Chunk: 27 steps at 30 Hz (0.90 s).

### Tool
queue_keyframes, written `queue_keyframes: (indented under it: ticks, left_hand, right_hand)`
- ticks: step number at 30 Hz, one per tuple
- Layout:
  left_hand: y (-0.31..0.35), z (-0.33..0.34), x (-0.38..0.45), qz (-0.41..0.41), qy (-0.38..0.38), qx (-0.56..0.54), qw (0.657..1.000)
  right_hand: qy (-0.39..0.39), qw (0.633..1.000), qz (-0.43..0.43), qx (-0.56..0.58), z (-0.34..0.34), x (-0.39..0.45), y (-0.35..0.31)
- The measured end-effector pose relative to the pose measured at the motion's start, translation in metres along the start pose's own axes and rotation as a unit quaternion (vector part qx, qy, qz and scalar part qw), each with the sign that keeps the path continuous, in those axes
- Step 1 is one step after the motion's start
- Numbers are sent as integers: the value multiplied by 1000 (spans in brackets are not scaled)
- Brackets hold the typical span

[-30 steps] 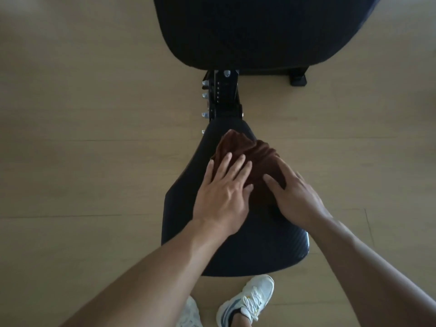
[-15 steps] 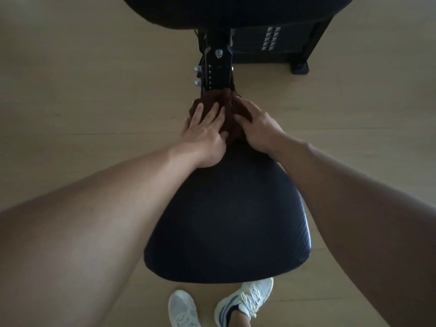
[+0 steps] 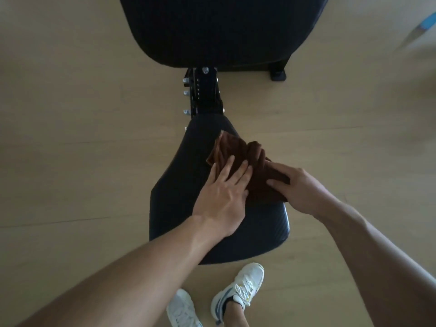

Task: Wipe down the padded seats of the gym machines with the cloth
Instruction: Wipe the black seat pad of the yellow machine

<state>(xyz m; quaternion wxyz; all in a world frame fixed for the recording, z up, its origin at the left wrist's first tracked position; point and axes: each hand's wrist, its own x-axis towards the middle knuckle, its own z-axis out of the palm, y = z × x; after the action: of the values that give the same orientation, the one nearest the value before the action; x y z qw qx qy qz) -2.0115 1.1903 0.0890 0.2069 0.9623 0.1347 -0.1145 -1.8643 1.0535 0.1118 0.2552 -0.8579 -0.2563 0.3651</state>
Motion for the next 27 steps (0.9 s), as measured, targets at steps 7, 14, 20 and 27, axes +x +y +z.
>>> queue_keyframes:
  ticks: [7,14,20,27]
  left_hand:
    - [1,24,-90,36,49,-48,997]
    - [-39,44,-180,-106,109,-75,985]
    - [-66,24,-153,-243,160,-261,920]
    - [-112,-34,-72,-314,122,-327,883]
  right_hand:
    - [119,981,-88,-123,69,-99,9]
    - [-40,951,-250,-175,123,-90,-40]
    - [-43,920,-259,-292,150,-24,-88]
    - [-51,920,-214,-325,111,84,-120]
